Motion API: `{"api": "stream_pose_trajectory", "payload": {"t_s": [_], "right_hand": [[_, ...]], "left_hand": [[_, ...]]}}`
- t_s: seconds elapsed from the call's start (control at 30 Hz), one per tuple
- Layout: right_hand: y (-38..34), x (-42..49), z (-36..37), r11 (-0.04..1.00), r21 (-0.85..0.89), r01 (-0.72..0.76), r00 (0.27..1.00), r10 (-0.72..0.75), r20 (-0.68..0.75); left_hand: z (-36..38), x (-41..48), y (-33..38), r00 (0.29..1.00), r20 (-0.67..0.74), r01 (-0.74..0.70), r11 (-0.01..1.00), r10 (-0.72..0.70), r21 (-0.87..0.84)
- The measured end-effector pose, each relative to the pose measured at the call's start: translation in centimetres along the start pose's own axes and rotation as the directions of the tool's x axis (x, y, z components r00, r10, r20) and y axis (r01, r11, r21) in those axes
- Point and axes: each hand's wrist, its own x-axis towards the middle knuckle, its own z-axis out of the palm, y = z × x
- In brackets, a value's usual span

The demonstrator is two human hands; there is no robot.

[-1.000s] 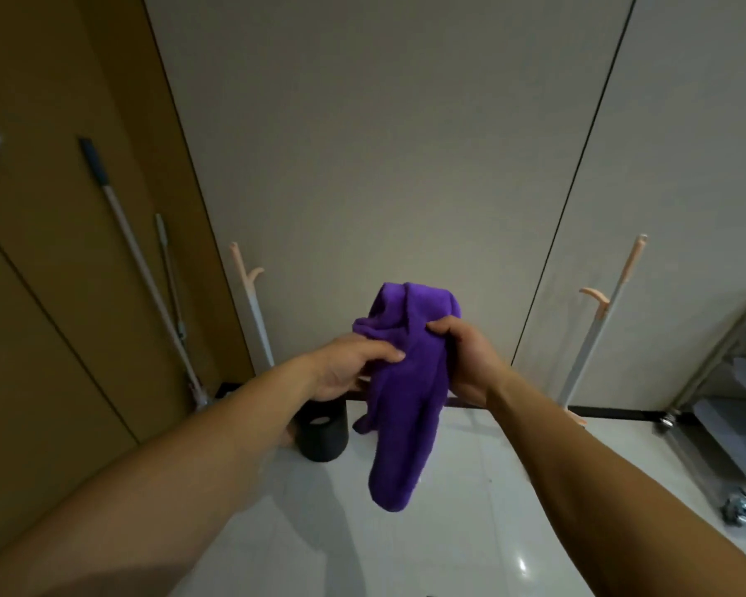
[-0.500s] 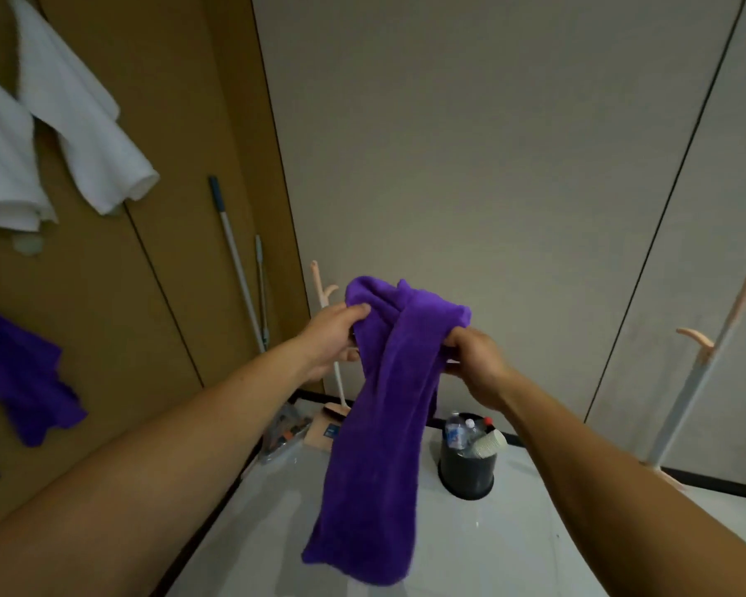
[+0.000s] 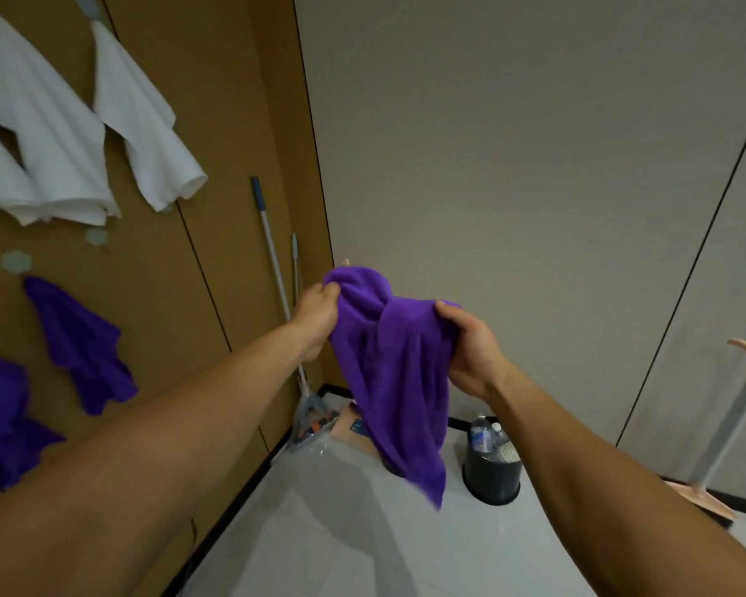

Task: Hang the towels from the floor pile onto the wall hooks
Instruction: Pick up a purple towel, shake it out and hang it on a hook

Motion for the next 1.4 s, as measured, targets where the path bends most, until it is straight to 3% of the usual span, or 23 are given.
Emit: {"api": "stream_pose_trajectory", "payload": {"t_s": [0.1, 0.23, 0.3, 0.4, 0.47, 0.57, 0.7, 0.8, 0.87, 0.93, 1.03, 1.07, 1.1, 1.13, 1.2, 1.27, 1.4], "right_hand": [[0.1, 0.4, -0.3, 0.998, 0.069, -0.005, 1.0, 0.006, -0.01], [-0.9, 0.9, -1.0, 1.0, 0.007, 0.009, 0.995, -0.008, -0.098], [-1.2, 1.2, -0.8, 0.997, -0.068, 0.024, 0.984, -0.036, -0.174], [-0.5, 2.5, 0.1, 0.991, -0.131, 0.039, 0.968, -0.07, -0.242], [0.0, 3.3, 1.1, 0.989, -0.13, 0.071, 0.96, -0.103, -0.261], [0.6, 4.5, 2.5, 0.995, -0.065, 0.071, 0.973, -0.084, -0.214], [1.3, 6.1, 4.4, 0.999, -0.017, 0.036, 0.992, -0.037, -0.124], [1.0, 7.1, 5.7, 0.997, -0.07, 0.041, 0.994, -0.048, -0.103], [0.9, 7.9, 6.1, 0.993, -0.109, 0.049, 0.987, -0.064, -0.147], [1.0, 8.7, 6.3, 0.99, -0.133, 0.054, 0.975, -0.081, -0.207], [1.6, 9.8, 7.0, 0.986, -0.157, 0.061, 0.968, -0.097, -0.232], [1.8, 10.3, 7.4, 0.986, -0.152, 0.068, 0.968, -0.102, -0.229], [2.1, 10.7, 7.9, 0.988, -0.14, 0.073, 0.97, -0.103, -0.219], [2.3, 11.2, 8.5, 0.989, -0.132, 0.069, 0.975, -0.095, -0.201], [3.0, 12.0, 9.9, 0.985, -0.17, 0.031, 0.985, -0.058, -0.161], [3.8, 12.8, 10.8, 0.964, -0.263, -0.032, 0.989, -0.007, -0.146], [4.6, 13.5, 10.5, 0.921, -0.347, -0.177, 0.963, 0.089, -0.254]], "left_hand": [[-0.8, 0.1, -2.6, 0.973, -0.046, 0.228, 0.973, -0.227, 0.031], [-4.1, 1.6, -2.5, 0.986, -0.165, 0.092, 0.938, -0.038, 0.334], [-6.1, 2.3, -2.1, 0.988, -0.154, 0.087, 0.914, -0.027, 0.396], [-8.2, 2.9, -1.5, 0.968, -0.029, 0.247, 0.932, -0.248, 0.265], [-9.2, 3.3, -1.2, 0.895, 0.188, 0.39, 0.914, -0.405, 0.117], [-10.9, 3.8, -1.4, 0.783, 0.456, 0.461, 0.887, -0.423, 0.029], [-11.9, 4.6, -3.2, 0.704, 0.52, 0.479, 0.864, -0.484, 0.155], [-12.3, 5.1, -4.1, 0.709, 0.48, 0.464, 0.854, -0.517, 0.235], [-12.7, 5.7, -4.1, 0.765, 0.416, 0.486, 0.865, -0.491, 0.128], [-13.2, 6.5, -3.9, 0.816, 0.337, 0.529, 0.841, -0.469, -0.109], [-14.6, 7.7, -3.1, 0.896, 0.309, 0.445, 0.662, -0.32, -0.603], [-15.2, 7.7, -2.7, 0.92, 0.329, 0.39, 0.59, -0.214, -0.707], [-15.6, 7.6, -2.8, 0.919, 0.371, 0.375, 0.58, -0.132, -0.723], [-15.8, 7.3, -3.1, 0.888, 0.448, 0.406, 0.635, -0.103, -0.657], [-15.9, 6.6, -4.7, 0.791, 0.571, 0.476, 0.808, -0.221, -0.347], [-16.3, 7.0, -6.3, 0.792, 0.493, 0.491, 0.855, -0.36, -0.164], [-19.8, 10.3, -7.2, 0.886, 0.205, 0.448, 0.882, -0.416, -0.146]]}}
